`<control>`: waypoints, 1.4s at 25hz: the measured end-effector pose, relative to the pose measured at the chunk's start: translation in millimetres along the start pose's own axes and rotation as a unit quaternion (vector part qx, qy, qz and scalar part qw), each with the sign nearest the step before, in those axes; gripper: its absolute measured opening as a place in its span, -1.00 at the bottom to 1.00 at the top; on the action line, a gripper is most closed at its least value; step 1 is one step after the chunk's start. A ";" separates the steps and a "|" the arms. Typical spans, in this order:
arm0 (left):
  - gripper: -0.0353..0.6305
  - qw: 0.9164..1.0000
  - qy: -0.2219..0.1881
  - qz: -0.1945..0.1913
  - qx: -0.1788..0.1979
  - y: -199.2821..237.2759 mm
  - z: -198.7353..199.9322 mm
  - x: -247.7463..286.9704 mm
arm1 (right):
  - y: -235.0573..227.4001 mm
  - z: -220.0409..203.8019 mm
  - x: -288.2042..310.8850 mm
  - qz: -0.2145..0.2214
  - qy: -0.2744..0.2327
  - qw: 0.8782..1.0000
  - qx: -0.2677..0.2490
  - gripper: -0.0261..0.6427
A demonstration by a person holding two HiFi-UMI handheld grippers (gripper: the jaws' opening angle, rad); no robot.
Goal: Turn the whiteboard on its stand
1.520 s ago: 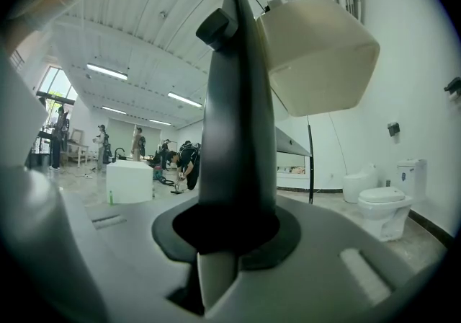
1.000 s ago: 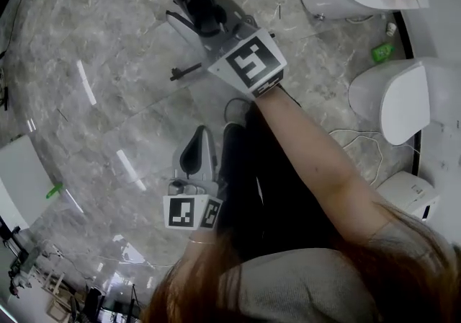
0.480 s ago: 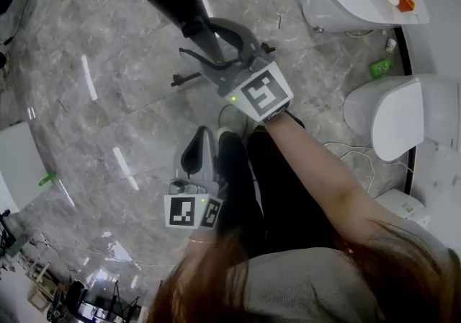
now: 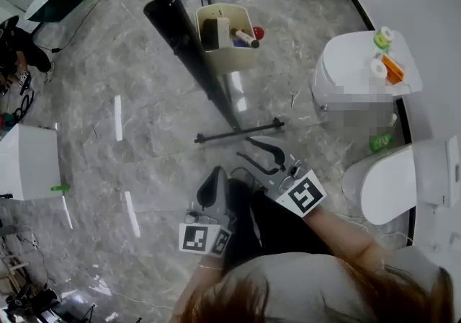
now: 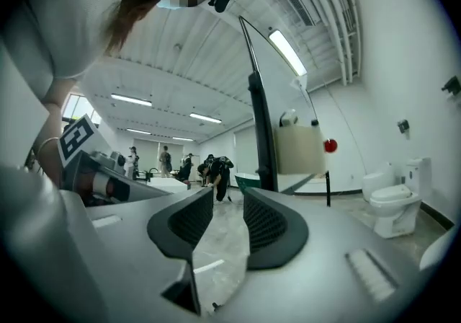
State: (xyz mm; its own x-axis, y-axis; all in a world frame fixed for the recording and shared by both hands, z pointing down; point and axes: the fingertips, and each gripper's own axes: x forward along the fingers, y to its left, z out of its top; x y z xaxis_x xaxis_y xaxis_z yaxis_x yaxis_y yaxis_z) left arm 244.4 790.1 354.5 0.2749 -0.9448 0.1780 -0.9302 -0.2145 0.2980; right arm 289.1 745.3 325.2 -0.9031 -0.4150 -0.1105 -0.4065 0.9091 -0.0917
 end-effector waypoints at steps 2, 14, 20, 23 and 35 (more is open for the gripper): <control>-0.89 1.000 -0.017 -0.015 0.011 -16.1 17.2 0.9 | 7.4 24.4 -1.1 0.012 -0.008 1.000 -0.014 -0.59; -0.89 0.993 -0.096 -0.059 0.021 -48.8 90.6 -5.1 | 29.4 97.0 -10.2 -0.006 -0.052 0.997 -0.061 -0.79; -0.89 0.989 -0.103 -0.097 0.040 -61.6 98.1 -44.3 | 68.8 97.1 -30.6 -0.047 -0.048 0.996 -0.066 -0.82; -0.89 0.988 -0.097 -0.110 0.047 -66.8 94.2 -72.3 | 93.7 104.6 -38.9 -0.063 -0.058 0.994 -0.073 -0.82; -0.89 0.984 -0.081 -0.143 0.066 -77.2 61.5 -186.7 | 221.5 83.5 -73.0 -0.081 -0.052 0.993 -0.067 -0.81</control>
State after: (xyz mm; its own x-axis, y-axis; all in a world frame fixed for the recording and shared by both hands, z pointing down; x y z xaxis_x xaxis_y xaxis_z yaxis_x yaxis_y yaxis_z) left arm 249.9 967.8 240.6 0.4979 -0.8658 -0.0496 -0.8466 -0.4977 0.1885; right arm 276.6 973.8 230.4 -0.8080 -0.5517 -0.2068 -0.5664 0.8240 0.0147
